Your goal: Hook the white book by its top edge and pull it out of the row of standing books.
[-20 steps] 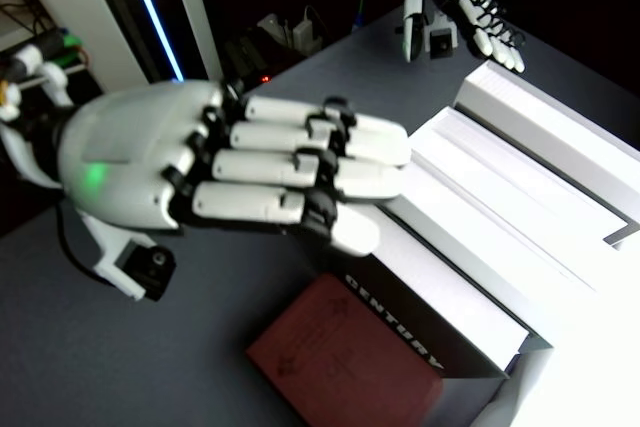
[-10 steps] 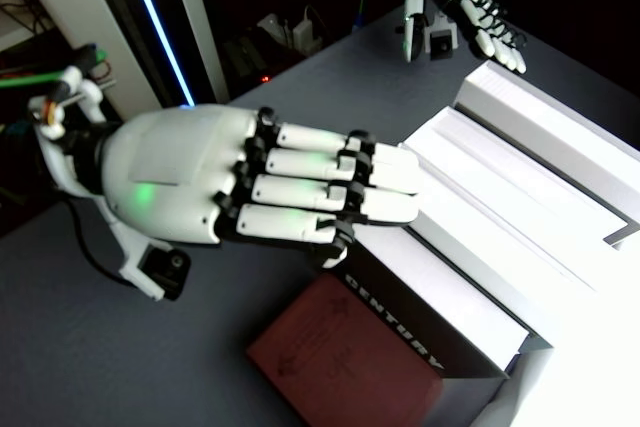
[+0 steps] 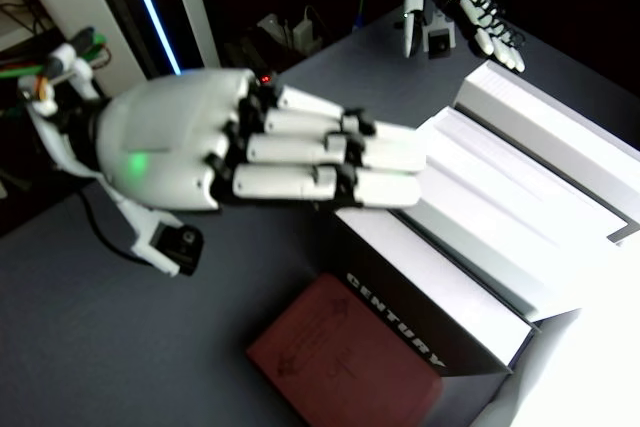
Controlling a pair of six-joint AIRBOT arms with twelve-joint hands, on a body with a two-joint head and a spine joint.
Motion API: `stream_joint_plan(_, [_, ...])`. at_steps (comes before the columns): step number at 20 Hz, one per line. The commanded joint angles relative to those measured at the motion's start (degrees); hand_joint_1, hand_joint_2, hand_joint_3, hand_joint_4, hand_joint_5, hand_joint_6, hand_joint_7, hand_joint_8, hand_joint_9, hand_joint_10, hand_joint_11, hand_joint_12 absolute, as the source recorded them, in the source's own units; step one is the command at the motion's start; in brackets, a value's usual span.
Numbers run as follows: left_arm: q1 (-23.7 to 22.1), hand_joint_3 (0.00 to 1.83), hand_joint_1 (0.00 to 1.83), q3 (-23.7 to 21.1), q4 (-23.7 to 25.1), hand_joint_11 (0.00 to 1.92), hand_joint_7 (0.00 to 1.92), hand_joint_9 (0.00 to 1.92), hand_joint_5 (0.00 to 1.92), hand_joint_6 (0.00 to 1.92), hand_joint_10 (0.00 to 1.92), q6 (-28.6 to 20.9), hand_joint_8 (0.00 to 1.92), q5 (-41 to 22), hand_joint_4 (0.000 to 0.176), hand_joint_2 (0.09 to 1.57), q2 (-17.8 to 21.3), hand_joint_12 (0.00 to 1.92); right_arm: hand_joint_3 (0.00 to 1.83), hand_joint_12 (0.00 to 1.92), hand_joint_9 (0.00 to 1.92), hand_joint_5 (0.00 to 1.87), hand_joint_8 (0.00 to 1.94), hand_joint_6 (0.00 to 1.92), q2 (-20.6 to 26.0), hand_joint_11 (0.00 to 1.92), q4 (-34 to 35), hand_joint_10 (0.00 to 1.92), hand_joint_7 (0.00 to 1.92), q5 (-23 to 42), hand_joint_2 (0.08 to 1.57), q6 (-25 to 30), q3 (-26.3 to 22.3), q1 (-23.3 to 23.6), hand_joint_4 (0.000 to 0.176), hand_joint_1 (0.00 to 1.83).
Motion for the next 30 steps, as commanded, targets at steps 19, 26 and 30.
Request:
stream_joint_plan(19, [2.0, 0.00, 0.32, -1.3, -3.9, 0.00, 0.00, 0.00, 0.00, 0.00, 0.00, 0.0, 0.00, -11.3, 0.020, 1.38, 1.0, 0.00, 0.00, 1.74, 0.60, 0.34, 0.37, 0.70, 1.9, 0.21, -3.5, 1.12, 0.77, 17.2, 1.54, 15.1, -7.0, -23.0, 0.000, 0.10])
stream_joint_plan(26, [2.3, 0.00, 0.40, -1.6, -4.0, 0.00, 0.00, 0.00, 0.00, 0.00, 0.00, 0.0, 0.00, -12.1, 0.000, 1.39, 1.1, 0.00, 0.11, 1.89, 0.54, 0.18, 1.13, 0.95, 4.9, 0.21, 4.1, 1.47, 0.48, 26.6, 1.57, 10.3, -8.8, -25.5, 0.000, 0.20])
stream_joint_plan(30, [2.6, 0.00, 0.50, -2.0, -4.5, 0.00, 0.00, 0.00, 0.00, 0.00, 0.00, 0.7, 0.00, -13.7, 0.011, 1.39, 1.3, 0.00, 0.11, 1.23, 0.02, 0.00, 0.21, 0.19, 7.8, 0.00, 10.1, 0.63, 0.03, 33.6, 1.56, 6.9, -10.2, -28.9, 0.000, 0.01])
